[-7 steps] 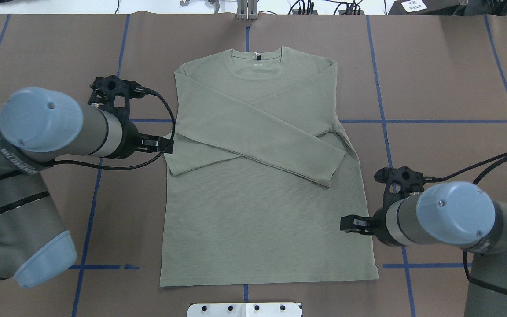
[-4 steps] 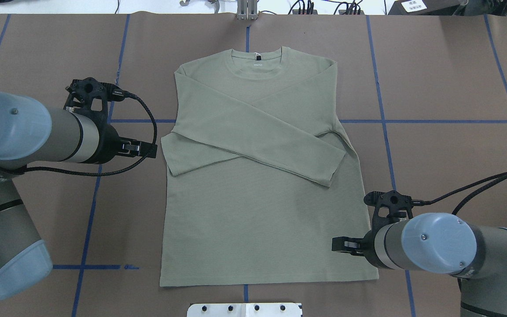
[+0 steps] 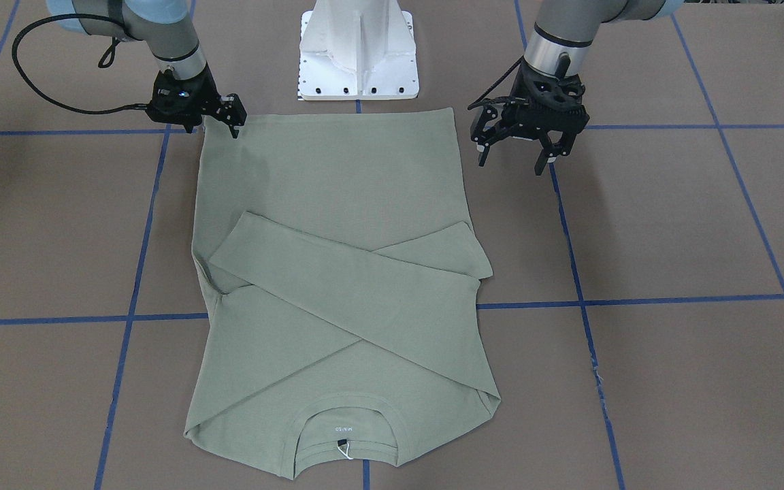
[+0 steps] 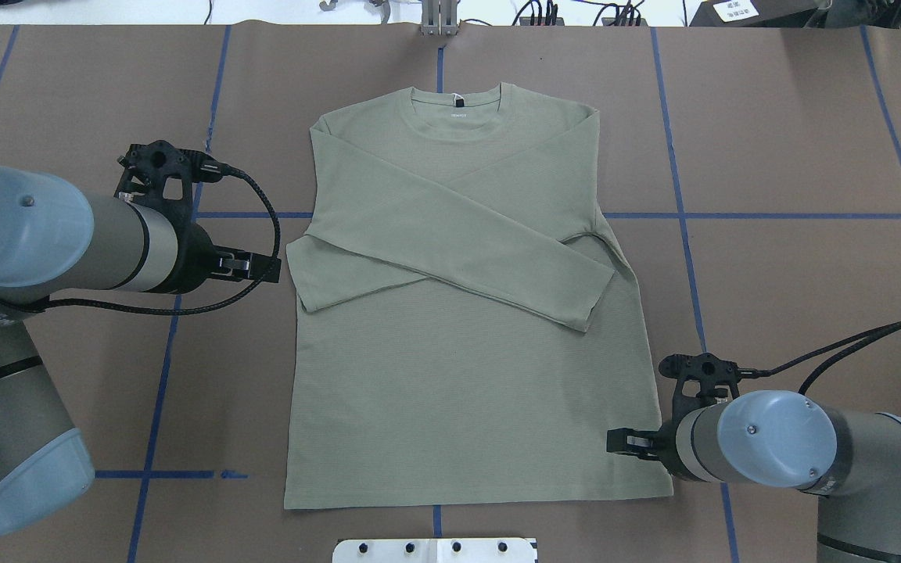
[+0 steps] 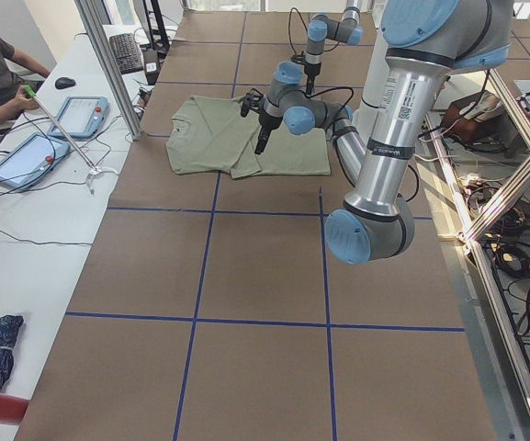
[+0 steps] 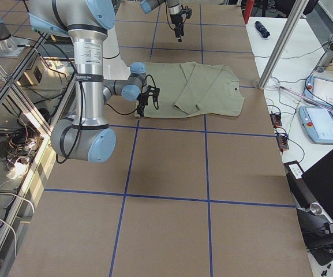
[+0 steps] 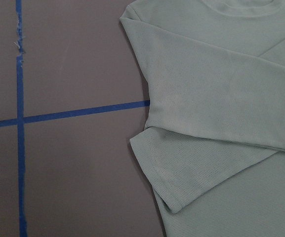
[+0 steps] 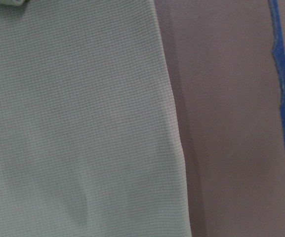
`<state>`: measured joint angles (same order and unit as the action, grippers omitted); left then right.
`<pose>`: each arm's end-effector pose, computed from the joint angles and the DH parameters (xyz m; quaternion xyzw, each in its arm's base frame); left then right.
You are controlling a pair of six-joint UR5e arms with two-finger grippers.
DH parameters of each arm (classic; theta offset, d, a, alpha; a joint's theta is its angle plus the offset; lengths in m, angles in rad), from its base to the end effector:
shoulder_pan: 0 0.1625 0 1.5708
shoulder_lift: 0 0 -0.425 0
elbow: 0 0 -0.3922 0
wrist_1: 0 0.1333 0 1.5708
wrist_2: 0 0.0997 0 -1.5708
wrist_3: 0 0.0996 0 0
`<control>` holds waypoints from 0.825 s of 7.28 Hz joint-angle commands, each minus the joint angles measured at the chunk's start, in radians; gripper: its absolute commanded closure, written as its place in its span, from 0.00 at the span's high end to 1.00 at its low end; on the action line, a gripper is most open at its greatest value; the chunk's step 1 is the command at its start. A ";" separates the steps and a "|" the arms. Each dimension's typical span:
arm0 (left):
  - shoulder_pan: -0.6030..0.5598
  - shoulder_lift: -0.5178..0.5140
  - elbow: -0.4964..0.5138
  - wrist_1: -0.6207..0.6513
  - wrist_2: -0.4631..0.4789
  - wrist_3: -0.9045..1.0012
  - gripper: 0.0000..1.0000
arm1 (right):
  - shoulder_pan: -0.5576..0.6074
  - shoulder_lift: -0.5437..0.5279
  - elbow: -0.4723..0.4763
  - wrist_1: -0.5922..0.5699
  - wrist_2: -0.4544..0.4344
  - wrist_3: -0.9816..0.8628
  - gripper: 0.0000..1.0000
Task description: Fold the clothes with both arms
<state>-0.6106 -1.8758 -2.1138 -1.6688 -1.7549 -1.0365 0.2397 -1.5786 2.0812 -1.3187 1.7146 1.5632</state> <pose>0.3640 -0.3952 0.2502 0.1769 0.4256 0.0080 0.8874 -0.4385 -0.2297 0.4021 -0.0209 -0.3729 0.0811 0.9241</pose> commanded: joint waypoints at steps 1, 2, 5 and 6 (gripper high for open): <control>0.000 -0.003 -0.002 0.000 0.000 -0.002 1.00 | -0.019 -0.009 -0.009 0.012 0.002 0.026 1.00; 0.000 -0.002 -0.002 0.000 0.000 -0.002 1.00 | -0.025 -0.009 -0.007 0.012 0.003 0.037 1.00; 0.000 0.000 -0.002 0.000 0.000 0.000 0.99 | -0.039 -0.009 -0.007 0.012 0.003 0.052 0.91; 0.000 0.000 -0.002 0.000 0.000 0.000 0.99 | -0.042 -0.011 -0.009 0.010 0.003 0.052 0.81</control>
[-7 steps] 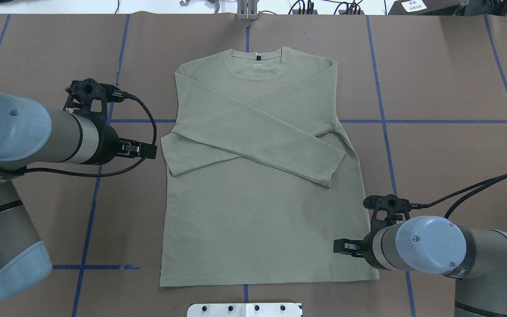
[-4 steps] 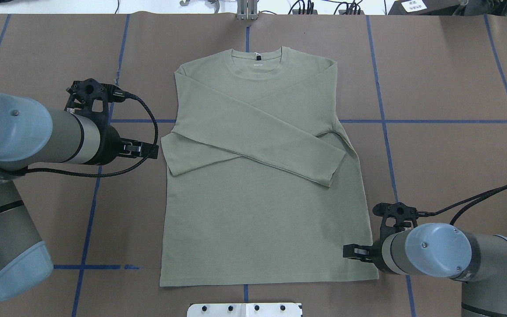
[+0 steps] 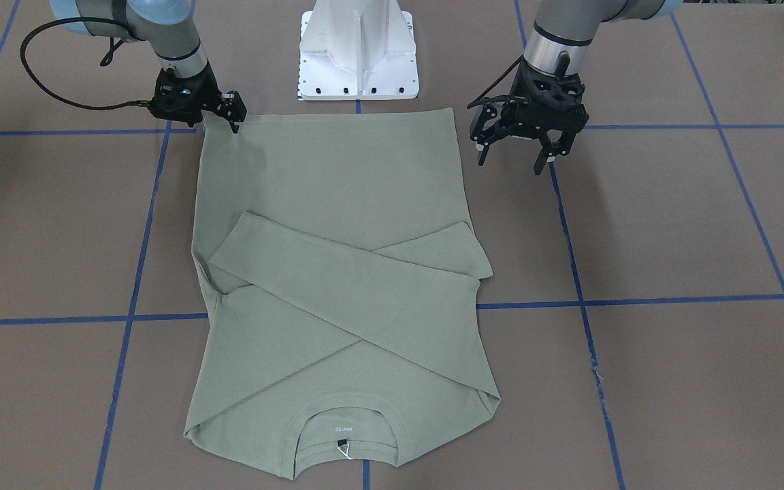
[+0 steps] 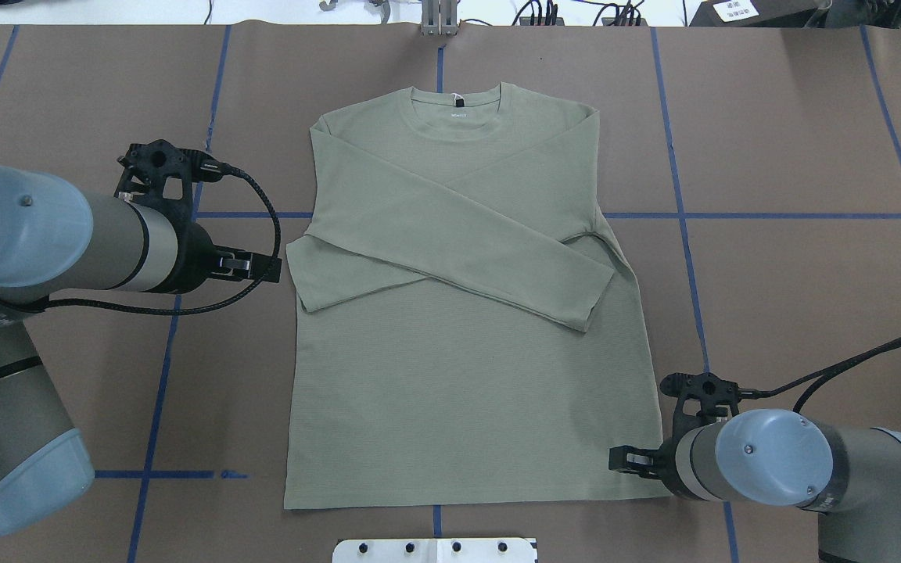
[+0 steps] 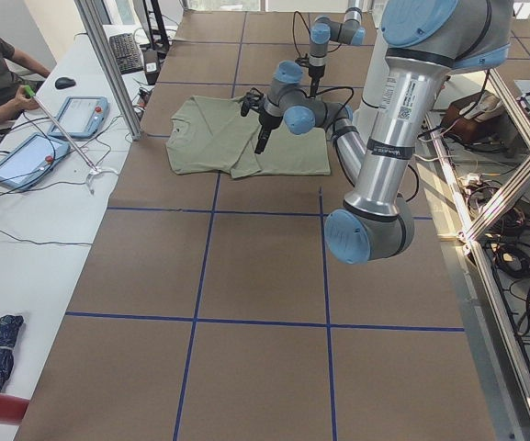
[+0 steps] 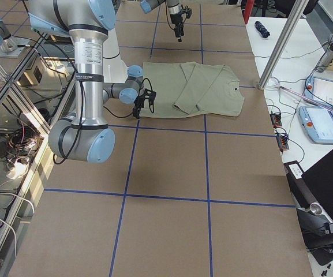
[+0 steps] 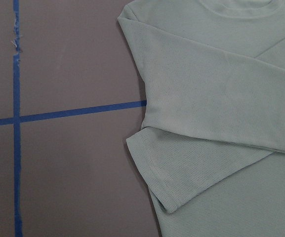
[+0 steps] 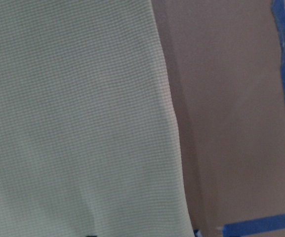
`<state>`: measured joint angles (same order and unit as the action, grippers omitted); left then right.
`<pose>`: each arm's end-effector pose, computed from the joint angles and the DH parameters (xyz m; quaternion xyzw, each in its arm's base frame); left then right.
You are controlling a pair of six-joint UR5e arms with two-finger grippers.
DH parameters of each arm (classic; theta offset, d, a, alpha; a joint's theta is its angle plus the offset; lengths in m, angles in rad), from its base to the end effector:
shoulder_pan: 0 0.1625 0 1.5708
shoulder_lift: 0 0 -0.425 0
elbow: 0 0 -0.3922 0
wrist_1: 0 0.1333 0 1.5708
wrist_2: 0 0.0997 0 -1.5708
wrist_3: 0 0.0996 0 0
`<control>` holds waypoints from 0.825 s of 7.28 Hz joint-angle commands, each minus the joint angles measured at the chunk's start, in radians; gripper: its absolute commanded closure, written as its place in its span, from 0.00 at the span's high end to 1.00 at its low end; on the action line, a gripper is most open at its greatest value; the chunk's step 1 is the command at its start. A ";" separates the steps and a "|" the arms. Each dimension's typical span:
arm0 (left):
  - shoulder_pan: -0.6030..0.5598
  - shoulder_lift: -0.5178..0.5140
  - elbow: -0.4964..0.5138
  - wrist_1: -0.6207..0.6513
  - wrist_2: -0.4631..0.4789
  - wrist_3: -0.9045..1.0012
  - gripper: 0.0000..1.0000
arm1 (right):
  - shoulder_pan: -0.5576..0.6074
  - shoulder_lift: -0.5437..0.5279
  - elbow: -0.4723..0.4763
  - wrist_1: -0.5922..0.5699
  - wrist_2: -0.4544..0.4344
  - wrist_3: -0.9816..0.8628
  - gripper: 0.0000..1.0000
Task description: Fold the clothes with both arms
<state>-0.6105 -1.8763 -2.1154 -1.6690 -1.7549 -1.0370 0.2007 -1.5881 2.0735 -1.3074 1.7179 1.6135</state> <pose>0.3636 -0.3949 0.2492 0.1774 0.4265 0.0080 0.8869 -0.4464 -0.2119 0.4087 -0.0394 -0.3690 0.0860 0.9246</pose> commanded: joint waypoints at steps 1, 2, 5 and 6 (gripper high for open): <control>0.000 0.000 0.000 0.000 0.000 0.000 0.99 | -0.001 -0.007 0.000 -0.001 0.002 0.002 0.77; 0.000 -0.001 0.002 0.000 0.000 0.000 0.99 | -0.003 -0.012 0.002 0.000 0.003 0.002 0.70; 0.001 -0.001 0.002 0.000 0.000 -0.001 0.99 | -0.003 -0.013 0.005 0.000 0.012 0.002 0.38; 0.002 -0.001 0.002 0.000 0.000 -0.001 0.99 | -0.003 -0.013 0.005 0.000 0.015 0.002 0.28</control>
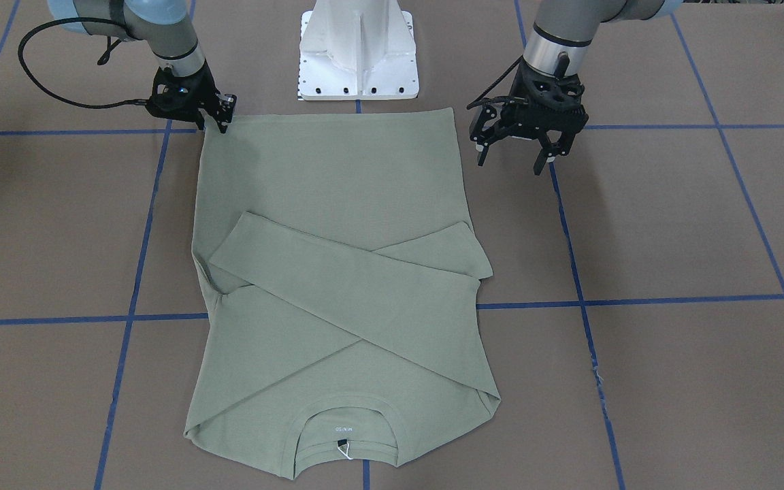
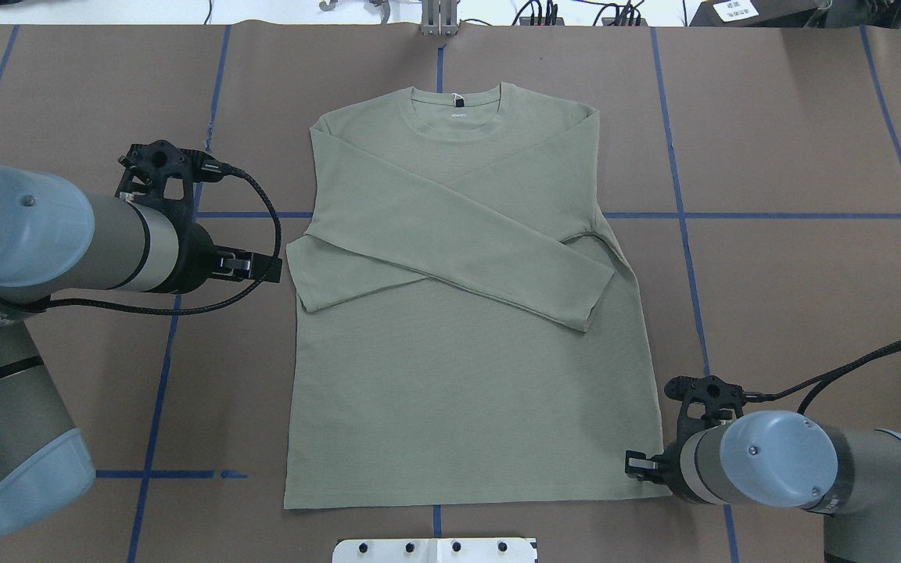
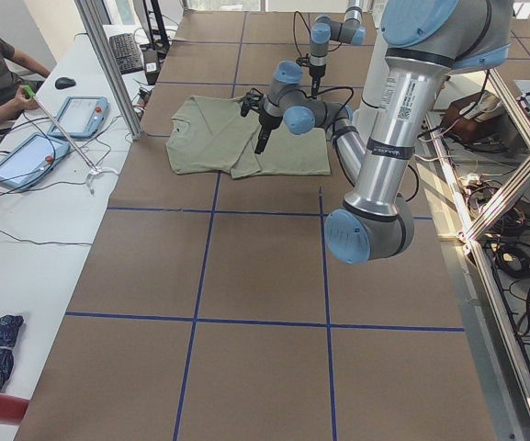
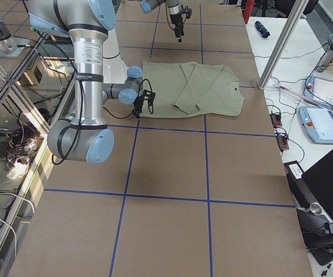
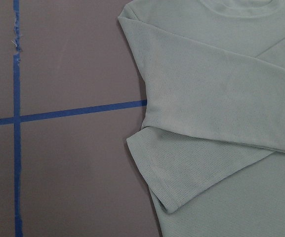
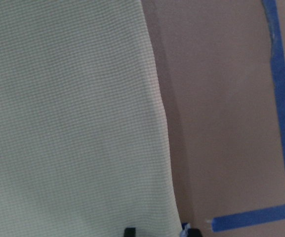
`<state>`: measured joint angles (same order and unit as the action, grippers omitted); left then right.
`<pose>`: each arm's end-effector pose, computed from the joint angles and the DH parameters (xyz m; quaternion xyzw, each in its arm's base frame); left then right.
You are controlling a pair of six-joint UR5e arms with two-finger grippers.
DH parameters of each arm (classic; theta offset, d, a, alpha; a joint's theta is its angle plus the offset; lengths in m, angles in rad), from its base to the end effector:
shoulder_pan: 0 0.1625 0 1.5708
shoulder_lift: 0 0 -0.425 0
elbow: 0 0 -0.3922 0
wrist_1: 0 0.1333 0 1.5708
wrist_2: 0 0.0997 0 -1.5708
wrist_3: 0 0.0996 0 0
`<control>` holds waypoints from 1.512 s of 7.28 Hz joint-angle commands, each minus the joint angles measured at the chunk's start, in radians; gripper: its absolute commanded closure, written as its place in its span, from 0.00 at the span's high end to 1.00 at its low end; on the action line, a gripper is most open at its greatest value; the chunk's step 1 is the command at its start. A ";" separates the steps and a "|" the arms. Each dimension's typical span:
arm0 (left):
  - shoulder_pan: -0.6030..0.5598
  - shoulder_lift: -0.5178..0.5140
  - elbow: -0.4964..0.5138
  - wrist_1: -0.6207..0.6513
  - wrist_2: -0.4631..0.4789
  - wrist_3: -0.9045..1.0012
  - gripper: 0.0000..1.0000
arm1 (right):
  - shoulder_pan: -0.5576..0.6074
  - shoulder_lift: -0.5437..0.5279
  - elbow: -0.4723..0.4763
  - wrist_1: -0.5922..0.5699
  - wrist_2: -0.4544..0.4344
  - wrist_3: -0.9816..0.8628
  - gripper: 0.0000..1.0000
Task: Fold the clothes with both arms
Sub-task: 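Move the left gripper to the hem corner nearest it while the right gripper holds position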
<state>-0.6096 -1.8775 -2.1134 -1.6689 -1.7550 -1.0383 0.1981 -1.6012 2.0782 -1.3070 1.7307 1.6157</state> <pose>0.3646 -0.3950 0.2494 0.1767 0.4264 0.0078 0.8871 -0.4430 -0.2087 0.4125 -0.0466 -0.3655 0.0839 0.9259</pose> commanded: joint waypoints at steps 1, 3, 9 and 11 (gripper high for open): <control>0.001 0.001 0.001 0.000 0.000 0.000 0.99 | 0.000 0.000 0.000 0.000 0.003 0.000 0.13; 0.001 0.003 0.003 0.000 0.000 0.000 1.00 | 0.000 0.001 0.005 0.002 0.003 0.000 0.00; 0.342 0.003 0.041 0.000 0.029 -0.545 0.98 | 0.023 0.009 0.091 0.002 -0.007 0.004 0.00; 0.430 0.008 0.053 0.000 0.069 -0.583 0.98 | 0.038 0.009 0.097 0.002 -0.006 0.004 0.00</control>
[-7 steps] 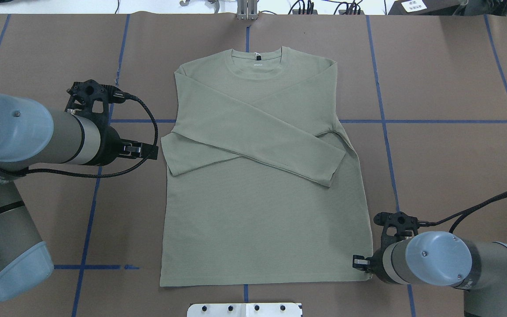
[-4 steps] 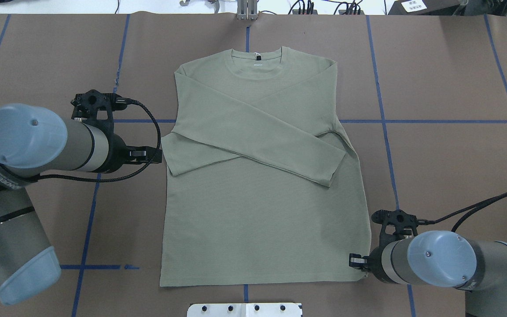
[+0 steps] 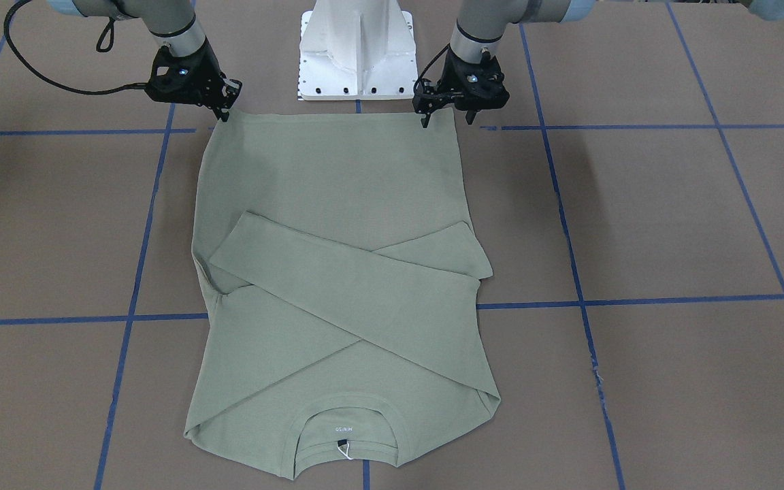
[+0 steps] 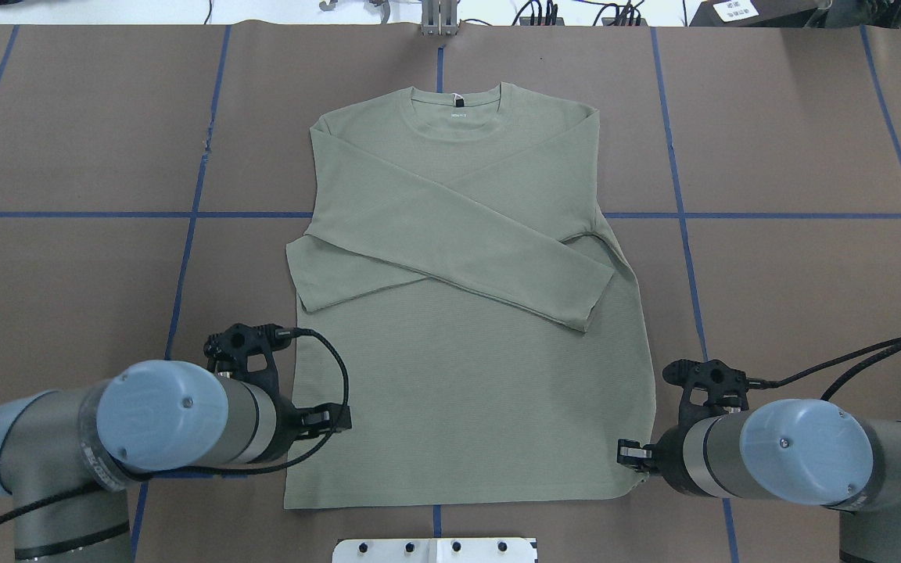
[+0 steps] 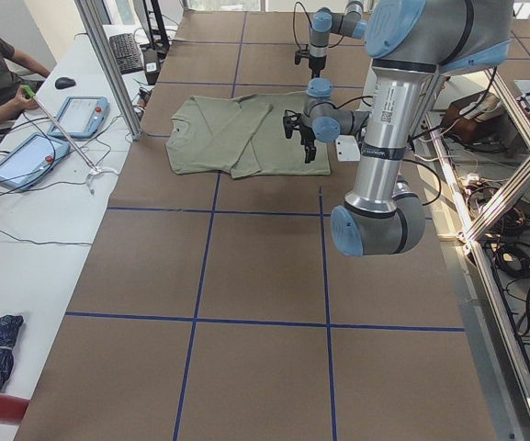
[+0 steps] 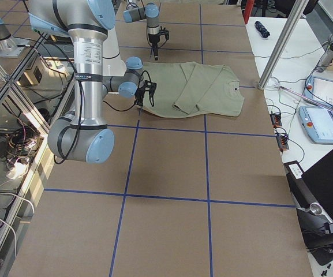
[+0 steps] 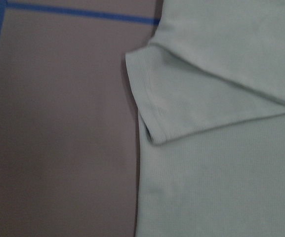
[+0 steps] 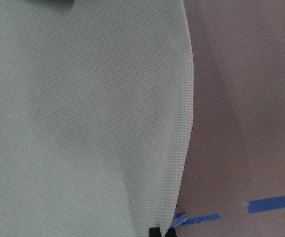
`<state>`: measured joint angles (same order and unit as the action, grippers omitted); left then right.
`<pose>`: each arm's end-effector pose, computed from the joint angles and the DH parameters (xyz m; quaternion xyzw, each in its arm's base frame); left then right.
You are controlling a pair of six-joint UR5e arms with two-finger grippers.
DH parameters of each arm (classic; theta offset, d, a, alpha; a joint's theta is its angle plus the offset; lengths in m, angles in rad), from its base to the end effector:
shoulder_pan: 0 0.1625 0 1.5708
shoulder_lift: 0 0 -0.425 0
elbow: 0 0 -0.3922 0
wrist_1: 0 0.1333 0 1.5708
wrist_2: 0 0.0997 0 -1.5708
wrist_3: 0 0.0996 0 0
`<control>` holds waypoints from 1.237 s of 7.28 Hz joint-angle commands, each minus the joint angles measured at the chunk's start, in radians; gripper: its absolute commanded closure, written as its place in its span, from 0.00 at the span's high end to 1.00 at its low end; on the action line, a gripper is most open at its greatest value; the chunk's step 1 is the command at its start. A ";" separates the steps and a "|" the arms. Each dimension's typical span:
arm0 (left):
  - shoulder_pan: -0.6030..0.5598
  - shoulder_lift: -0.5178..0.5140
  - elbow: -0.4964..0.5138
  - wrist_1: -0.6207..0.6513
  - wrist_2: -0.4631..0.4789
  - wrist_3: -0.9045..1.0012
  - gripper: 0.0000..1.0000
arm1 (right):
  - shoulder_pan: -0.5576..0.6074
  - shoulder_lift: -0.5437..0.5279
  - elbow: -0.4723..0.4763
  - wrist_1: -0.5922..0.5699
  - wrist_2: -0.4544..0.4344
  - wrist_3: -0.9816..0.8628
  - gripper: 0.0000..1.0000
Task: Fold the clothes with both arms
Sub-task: 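Move the left gripper to the hem corner nearest it while the right gripper holds position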
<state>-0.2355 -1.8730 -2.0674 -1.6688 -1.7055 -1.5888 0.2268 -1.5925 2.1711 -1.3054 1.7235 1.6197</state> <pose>0.4965 -0.2425 0.2709 -0.0133 0.4366 -0.0847 0.8956 -0.4206 -0.2183 0.3638 -0.0330 -0.4130 0.0940 0.9053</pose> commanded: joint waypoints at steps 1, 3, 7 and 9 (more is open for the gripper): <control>0.074 0.002 0.028 0.000 0.032 -0.068 0.98 | 0.009 0.008 0.001 0.002 0.002 0.000 0.00; 0.088 0.000 0.064 -0.002 0.033 -0.073 0.96 | 0.023 0.008 0.015 0.002 0.004 0.000 0.00; 0.096 0.005 0.064 0.001 0.033 -0.076 0.85 | 0.023 0.008 0.018 0.002 0.005 0.000 0.00; 0.099 0.031 0.064 -0.002 0.033 -0.077 0.83 | 0.028 0.009 0.018 0.002 0.007 0.000 0.00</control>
<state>-0.1380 -1.8521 -2.0038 -1.6696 -1.6727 -1.6653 0.2520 -1.5836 2.1886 -1.3039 1.7292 1.6199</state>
